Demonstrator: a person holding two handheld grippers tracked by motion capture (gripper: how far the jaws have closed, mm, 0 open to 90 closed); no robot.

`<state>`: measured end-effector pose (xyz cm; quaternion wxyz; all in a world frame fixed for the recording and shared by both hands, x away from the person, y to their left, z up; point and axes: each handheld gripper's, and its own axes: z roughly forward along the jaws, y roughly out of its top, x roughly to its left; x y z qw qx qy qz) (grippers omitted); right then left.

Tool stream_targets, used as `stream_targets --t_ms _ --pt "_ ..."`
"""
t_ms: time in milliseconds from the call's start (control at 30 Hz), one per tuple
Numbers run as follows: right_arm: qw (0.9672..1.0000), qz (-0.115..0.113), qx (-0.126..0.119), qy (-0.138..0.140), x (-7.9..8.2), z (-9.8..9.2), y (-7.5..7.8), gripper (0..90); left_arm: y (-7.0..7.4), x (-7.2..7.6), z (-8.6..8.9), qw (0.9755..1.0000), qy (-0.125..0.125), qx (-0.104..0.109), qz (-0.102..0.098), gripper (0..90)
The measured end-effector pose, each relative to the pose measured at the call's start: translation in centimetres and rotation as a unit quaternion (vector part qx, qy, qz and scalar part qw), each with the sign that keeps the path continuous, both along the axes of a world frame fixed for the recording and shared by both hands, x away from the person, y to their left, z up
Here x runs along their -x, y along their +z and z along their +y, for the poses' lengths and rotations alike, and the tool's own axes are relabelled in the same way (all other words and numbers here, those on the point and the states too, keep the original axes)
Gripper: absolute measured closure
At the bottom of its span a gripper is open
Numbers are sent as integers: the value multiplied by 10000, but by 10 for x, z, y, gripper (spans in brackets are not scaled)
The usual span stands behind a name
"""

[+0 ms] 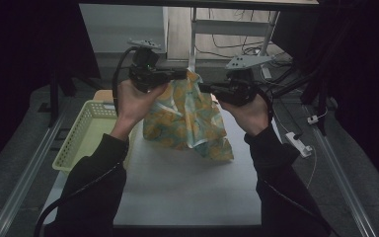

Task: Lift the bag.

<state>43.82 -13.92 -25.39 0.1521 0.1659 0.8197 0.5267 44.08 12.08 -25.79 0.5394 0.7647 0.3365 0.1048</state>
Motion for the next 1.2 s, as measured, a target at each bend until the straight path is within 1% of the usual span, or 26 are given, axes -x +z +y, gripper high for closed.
stream_targets --t_ms 100,167,300,367,600,733,833,967,1033,1133,1200 --pt "10000 54 44 -53 -3 1 -8 899 -8 -3 -3 9998 67 -191 -69 893" --pt "9999 104 31 -63 -6 1 -15 898 -16 -6 -6 9993 73 -345 -99 890" --pt "9996 264 25 -82 -13 3 -33 896 -32 -11 -11 9982 81 -585 -91 881" --pt "9995 316 29 -77 -16 4 -40 896 -42 -14 -12 9982 65 -592 -49 877" --pt "9983 564 38 -137 -25 6 -66 895 -64 -20 -11 9984 109 -555 94 867" --pt "9975 687 28 -177 -30 5 -79 893 -76 -22 -9 9980 109 -592 166 853" --pt "9970 750 42 -204 -32 5 -86 891 -85 -24 -9 9980 125 -571 247 835" --pt "9964 810 93 -232 -34 5 -94 883 -96 -28 -9 9972 134 -652 329 811" --pt "9960 858 105 -243 -35 5 -98 883 -102 -30 -8 9971 135 -654 375 797" --pt "9953 917 129 -282 -38 4 -102 873 -107 -32 -8 9972 121 -599 442 759" --pt "9951 941 117 -297 -39 4 -104 862 -109 -33 -7 9972 105 -597 440 725"
